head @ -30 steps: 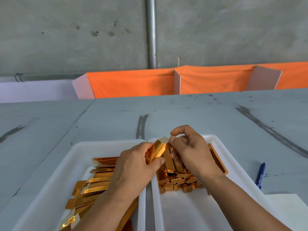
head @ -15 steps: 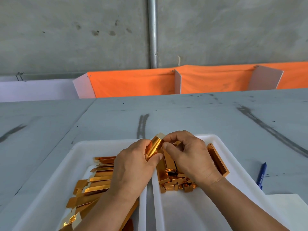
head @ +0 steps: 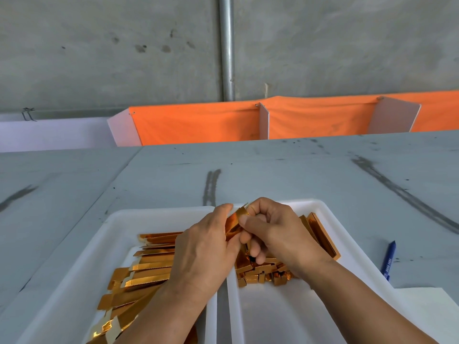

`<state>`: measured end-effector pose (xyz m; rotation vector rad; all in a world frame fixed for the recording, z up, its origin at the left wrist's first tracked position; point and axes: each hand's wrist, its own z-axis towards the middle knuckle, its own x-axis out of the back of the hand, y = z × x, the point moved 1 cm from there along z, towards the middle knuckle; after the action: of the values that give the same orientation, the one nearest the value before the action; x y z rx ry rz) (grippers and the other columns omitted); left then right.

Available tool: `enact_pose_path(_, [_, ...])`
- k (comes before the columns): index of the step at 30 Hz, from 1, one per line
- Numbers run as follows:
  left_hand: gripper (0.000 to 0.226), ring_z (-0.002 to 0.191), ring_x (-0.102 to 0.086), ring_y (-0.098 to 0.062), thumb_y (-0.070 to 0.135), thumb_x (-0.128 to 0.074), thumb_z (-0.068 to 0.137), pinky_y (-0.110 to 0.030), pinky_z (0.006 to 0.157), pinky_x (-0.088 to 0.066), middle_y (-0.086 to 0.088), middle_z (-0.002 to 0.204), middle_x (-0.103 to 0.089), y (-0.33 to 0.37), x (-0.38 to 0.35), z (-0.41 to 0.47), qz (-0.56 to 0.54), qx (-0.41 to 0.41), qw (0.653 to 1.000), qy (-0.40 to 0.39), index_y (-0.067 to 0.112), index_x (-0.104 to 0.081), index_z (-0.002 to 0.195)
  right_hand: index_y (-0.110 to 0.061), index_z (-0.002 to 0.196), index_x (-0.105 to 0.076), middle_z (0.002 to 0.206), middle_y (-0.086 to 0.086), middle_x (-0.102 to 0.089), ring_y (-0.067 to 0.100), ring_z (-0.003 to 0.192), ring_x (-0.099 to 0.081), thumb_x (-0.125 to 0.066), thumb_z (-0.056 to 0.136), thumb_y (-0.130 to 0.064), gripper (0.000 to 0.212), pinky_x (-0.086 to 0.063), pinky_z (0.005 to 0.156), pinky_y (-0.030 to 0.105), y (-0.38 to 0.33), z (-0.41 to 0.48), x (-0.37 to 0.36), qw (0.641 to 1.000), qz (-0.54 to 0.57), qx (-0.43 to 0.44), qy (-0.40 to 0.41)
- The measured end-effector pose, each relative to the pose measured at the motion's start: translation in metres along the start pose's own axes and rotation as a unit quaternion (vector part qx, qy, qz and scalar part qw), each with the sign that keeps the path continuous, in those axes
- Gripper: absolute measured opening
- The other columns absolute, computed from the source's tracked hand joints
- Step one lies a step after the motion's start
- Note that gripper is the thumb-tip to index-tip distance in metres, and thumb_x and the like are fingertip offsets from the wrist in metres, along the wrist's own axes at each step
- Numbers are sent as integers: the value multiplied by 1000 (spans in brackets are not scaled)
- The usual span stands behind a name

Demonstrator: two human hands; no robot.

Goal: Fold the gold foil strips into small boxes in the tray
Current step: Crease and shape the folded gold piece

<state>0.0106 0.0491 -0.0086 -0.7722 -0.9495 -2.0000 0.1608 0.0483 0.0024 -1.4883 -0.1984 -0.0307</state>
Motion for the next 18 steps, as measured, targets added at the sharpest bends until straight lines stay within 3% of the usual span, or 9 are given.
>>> enact_pose_path(3, [36,72,-54,-5,57,-48,91,-12,57,-34,15,82,-54,-1,-4,1,21,-5,999,-32,33,-45,118,-11,89,-64,68,11,-70,22,50,-56,-64,96,-19,11,-50,47,30,1,0,0,1000,-19,14,15])
enact_pose_path(6, [31,64,-46,-5,62,-37,91,-11,50,-27,15,73,-42,0,-4,1,29,-19,998,-51,32,-38,102,-14,86,-65,62,9,-66,19,50,-55,-58,99,-22,17,-50,48,29,0,0,3,998,-11,39,51])
enact_pose_path(10, [39,73,-49,-5,62,-30,91,-9,51,-28,16,89,-46,-1,-9,1,32,-23,997,-67,30,-37,114,-26,89,-65,61,5,-63,15,51,-58,-55,100,-28,15,-54,53,31,3,1,5,987,-99,74,102])
enact_pose_path(14, [42,75,-50,-4,61,-29,91,-9,54,-32,15,92,-46,0,-10,0,43,-32,996,-70,30,-36,118,-40,100,-60,62,-5,-67,9,51,-62,-55,100,-29,13,-53,50,19,3,0,5,986,-100,87,105])
enact_pose_path(18, [41,76,-49,-4,61,-29,93,-9,58,-34,15,96,-48,-1,-11,1,53,-40,996,-56,30,-35,119,-40,104,-67,69,-17,-67,14,64,-67,-53,100,-28,19,-60,58,32,4,0,6,980,-136,100,107])
